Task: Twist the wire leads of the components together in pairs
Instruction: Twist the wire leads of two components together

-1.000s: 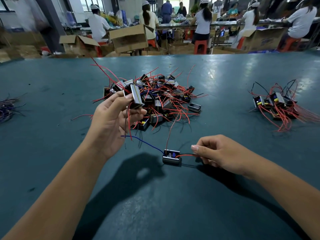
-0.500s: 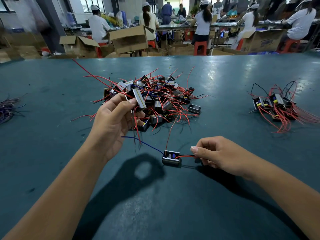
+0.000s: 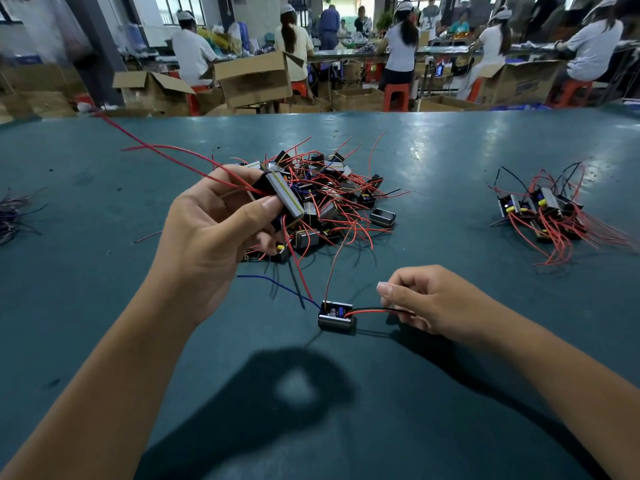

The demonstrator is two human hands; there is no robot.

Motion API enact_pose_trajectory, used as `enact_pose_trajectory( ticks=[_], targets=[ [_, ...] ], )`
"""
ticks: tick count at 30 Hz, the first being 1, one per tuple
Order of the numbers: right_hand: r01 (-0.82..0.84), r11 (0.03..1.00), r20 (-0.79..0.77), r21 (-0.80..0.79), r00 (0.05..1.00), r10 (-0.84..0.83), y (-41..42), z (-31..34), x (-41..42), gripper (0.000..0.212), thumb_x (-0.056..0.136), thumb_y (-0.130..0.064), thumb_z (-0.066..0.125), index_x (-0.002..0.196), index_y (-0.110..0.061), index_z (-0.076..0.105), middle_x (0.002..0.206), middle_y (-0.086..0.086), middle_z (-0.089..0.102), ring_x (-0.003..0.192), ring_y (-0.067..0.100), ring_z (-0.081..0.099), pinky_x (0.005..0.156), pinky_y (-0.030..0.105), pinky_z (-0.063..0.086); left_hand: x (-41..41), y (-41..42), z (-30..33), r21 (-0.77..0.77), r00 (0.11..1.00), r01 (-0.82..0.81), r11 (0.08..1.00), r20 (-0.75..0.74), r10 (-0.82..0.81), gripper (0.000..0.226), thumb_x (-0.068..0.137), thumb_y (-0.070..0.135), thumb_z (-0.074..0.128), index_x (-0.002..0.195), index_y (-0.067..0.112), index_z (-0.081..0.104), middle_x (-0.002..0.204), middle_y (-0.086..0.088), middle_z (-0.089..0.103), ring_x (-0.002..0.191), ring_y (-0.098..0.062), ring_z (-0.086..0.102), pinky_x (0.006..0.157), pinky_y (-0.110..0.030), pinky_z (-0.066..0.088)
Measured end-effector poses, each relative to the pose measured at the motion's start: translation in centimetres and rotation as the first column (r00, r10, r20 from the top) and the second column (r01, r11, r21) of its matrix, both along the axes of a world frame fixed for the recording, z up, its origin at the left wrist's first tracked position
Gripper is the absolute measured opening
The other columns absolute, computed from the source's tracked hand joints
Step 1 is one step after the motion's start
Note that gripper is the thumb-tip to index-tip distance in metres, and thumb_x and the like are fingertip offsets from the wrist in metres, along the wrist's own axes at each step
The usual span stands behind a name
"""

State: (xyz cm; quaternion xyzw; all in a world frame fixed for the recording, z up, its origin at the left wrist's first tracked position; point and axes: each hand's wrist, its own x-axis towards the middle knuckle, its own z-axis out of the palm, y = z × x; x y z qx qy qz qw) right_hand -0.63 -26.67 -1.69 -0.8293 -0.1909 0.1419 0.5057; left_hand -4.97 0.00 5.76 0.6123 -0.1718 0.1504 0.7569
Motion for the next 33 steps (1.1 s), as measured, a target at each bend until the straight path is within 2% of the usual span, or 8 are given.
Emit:
enact_pose_trajectory(
  ticks=[5, 8, 10, 15, 20, 24, 29, 33],
  targets=[
    [0.254, 0.965, 0.221, 0.065, 0.939, -0.262, -0.1, 0.4, 0.4, 0.037, 0.087, -0.054, 0.063, 0.08, -0.017, 0.065, 0.069, 0.004, 0.065, 0.06, 0.019, 0.052, 0.063, 0.037, 0.045, -1.5, -1.7, 0.5, 0.15, 0.994, -0.016, 0.989, 0.112, -0.001, 0.031, 0.079, 0.016, 0.077, 0.104, 0.009, 0.062, 0.078, -0.012, 0.074, 0.056, -0.024, 0.069, 0.051, -0.022, 0.052],
    [0.376, 0.925, 0.363, 0.059, 0.855, -0.371, -0.4, 0.7, 0.3, 0.023, 0.09, -0.048, 0.062, 0.083, -0.025, 0.064, 0.081, -0.013, 0.068, 0.073, 0.0, 0.06, 0.066, 0.011, 0.043, -2.0, -2.7, 0.5, 0.2, 0.997, 0.026, 0.98, 0.067, -0.04, 0.035, 0.08, 0.014, 0.079, 0.11, 0.007, 0.063, 0.077, -0.011, 0.074, 0.056, -0.025, 0.07, 0.052, -0.022, 0.054],
    [0.391, 0.92, 0.383, -0.001, 0.85, -0.361, -0.4, 0.9, 0.2, 0.02, 0.091, -0.047, 0.061, 0.088, -0.028, 0.063, 0.087, -0.02, 0.068, 0.088, -0.009, 0.059, 0.072, 0.004, 0.04, -2.0, -3.3, 0.1, 0.215, 0.998, 0.061, 0.975, 0.0, -0.062, 0.032, 0.08, 0.011, 0.072, 0.111, 0.005, 0.063, 0.076, -0.01, 0.074, 0.056, -0.024, 0.07, 0.052, -0.023, 0.054],
    [0.42, 0.905, 0.376, -0.068, 0.851, -0.367, -0.4, 0.7, 0.2, 0.022, 0.092, -0.047, 0.059, 0.099, -0.026, 0.061, 0.105, -0.013, 0.066, 0.107, 0.006, 0.058, 0.094, 0.028, 0.045, -1.6, -4.3, -1.0, 0.208, 0.989, 0.043, 0.977, -0.147, -0.012, 0.026, 0.082, 0.011, 0.072, 0.103, 0.0, 0.062, 0.078, -0.016, 0.074, 0.055, -0.025, 0.069, 0.051, -0.023, 0.053],
    [0.425, 0.899, 0.536, 0.104, 0.738, -0.411, 0.0, 1.6, -0.7, 0.019, 0.096, -0.042, 0.056, 0.102, -0.024, 0.062, 0.106, -0.011, 0.065, 0.107, 0.004, 0.057, 0.098, 0.024, 0.043, -1.4, -4.4, -1.5, 0.217, 0.982, 0.054, 0.975, -0.189, -0.013, 0.022, 0.084, 0.007, 0.073, 0.101, 0.0, 0.059, 0.081, -0.019, 0.074, 0.058, -0.029, 0.071, 0.051, -0.025, 0.055],
    [0.322, 0.932, 0.735, 0.168, 0.59, -0.336, 0.6, 2.5, -2.2, 0.021, 0.095, -0.027, 0.054, 0.113, -0.019, 0.061, 0.111, -0.009, 0.062, 0.107, -0.004, 0.051, 0.095, 0.009, 0.034, -1.4, -4.2, -1.5, 0.253, 0.987, 0.036, 0.967, -0.159, 0.005, 0.026, 0.08, 0.016, 0.07, 0.1, 0.005, 0.06, 0.079, -0.017, 0.075, 0.06, -0.029, 0.071, 0.052, -0.025, 0.054],
    [0.042, 0.997, 0.949, -0.064, 0.31, 0.048, 1.2, 3.4, -3.2, 0.05, 0.093, -0.017, 0.065, 0.139, -0.007, 0.049, 0.143, 0.013, 0.048, 0.138, 0.029, 0.039, 0.114, 0.041, 0.032, -1.2, -4.4, -2.0, 0.32, 0.985, 0.019, 0.947, -0.169, 0.037, 0.027, 0.073, 0.022, 0.076, 0.097, 0.015, 0.064, 0.062, -0.008, 0.066, 0.062, -0.027, 0.059, 0.058, -0.023, 0.047],
    [0.103, 0.975, 0.962, -0.196, 0.21, 0.171, 1.5, 3.4, -3.9, 0.056, 0.094, -0.031, 0.066, 0.144, -0.02, 0.043, 0.156, 0.016, 0.028, 0.15, 0.033, 0.018, 0.118, 0.048, 0.026, -1.4, -4.5, -2.3, 0.386, 0.977, 0.143, 0.911, -0.202, -0.068, 0.018, 0.076, 0.027, 0.076, 0.088, 0.02, 0.065, 0.074, -0.026, 0.061, 0.071, -0.025, 0.05, 0.07, -0.042, 0.039]
  ],
)
